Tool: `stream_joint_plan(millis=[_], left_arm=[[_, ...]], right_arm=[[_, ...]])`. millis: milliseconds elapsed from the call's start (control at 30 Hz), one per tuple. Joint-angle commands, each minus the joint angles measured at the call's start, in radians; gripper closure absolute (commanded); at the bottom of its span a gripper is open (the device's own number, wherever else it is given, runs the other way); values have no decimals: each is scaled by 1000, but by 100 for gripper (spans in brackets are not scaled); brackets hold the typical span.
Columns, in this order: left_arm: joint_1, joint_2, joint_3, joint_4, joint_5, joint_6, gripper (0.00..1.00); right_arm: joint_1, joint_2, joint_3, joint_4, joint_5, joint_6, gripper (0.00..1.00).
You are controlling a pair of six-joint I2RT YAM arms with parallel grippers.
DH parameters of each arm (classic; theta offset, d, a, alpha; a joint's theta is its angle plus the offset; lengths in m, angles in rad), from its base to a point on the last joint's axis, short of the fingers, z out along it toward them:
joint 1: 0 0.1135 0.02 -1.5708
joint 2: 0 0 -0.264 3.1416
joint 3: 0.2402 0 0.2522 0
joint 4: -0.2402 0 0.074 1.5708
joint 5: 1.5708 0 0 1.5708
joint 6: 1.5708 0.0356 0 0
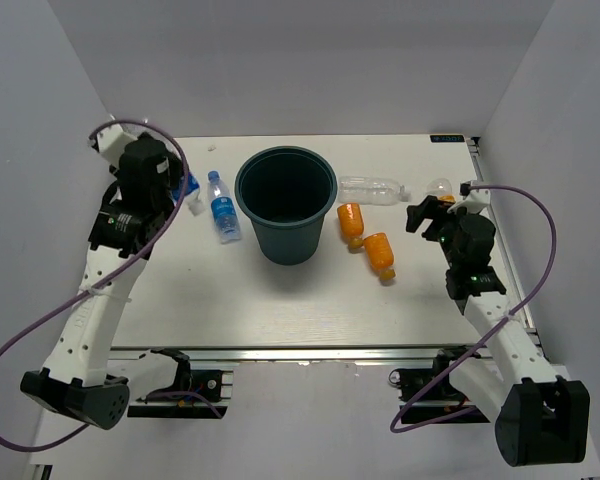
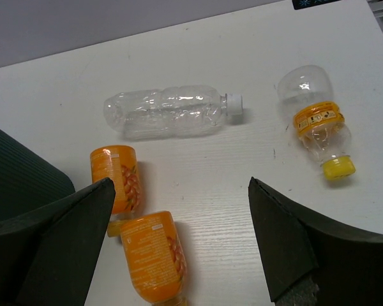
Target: Put the plastic bottles in the bin
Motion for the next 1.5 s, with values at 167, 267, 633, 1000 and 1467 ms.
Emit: stream_joint_plan(millis=[167,267,633,1000,1467], left_arm=[[-134,170,135,321,375,151,59],[-193,214,130,381,372,157,52],[-276,329,141,389,349,191,2],[-267,254,69,413,163,212,2],[170,95,-299,421,307,76,2]], right_arm=[[-5,76,80,-13,-220,-83,11],[-6,128,100,-22,-302,-109,11],[-3,328,224,-173,-445,-175,11],[72,366,245,-277,-320,-163,11],[164,493,161,-184,-170,-61,12]])
